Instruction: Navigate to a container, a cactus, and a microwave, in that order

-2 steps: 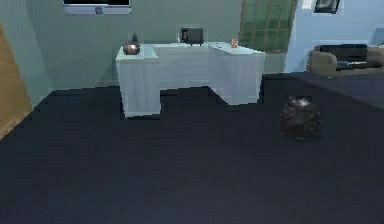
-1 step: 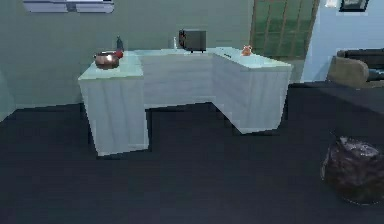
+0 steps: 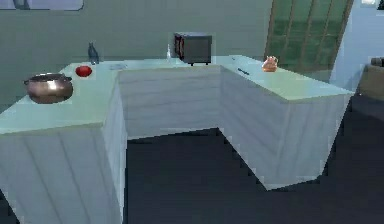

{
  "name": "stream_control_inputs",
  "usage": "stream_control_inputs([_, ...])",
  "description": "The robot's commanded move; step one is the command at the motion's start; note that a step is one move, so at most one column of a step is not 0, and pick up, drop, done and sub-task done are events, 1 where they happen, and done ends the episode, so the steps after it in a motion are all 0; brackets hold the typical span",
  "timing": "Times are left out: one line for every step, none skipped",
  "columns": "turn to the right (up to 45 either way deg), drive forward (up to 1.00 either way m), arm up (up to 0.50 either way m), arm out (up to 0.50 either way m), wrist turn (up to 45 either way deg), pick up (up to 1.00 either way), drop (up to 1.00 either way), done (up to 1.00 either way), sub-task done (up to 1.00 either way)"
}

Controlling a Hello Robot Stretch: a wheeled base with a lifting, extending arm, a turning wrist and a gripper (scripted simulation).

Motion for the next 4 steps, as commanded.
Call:
stream_control_inputs([3.0,0.0,0.0,0.0,0.0,0.0,0.0,0.0,0.0])
stream_control_inputs([0.0,0.9,0.0,0.0,0.0,0.0,0.0,0.0,0.0])
stream_control_inputs([-15.0,0.0,0.0,0.0,0.0,0.0,0.0,0.0,0.0])
stream_control_inputs([0.0,0.95,0.0,0.0,0.0,0.0,0.0,0.0,0.0])
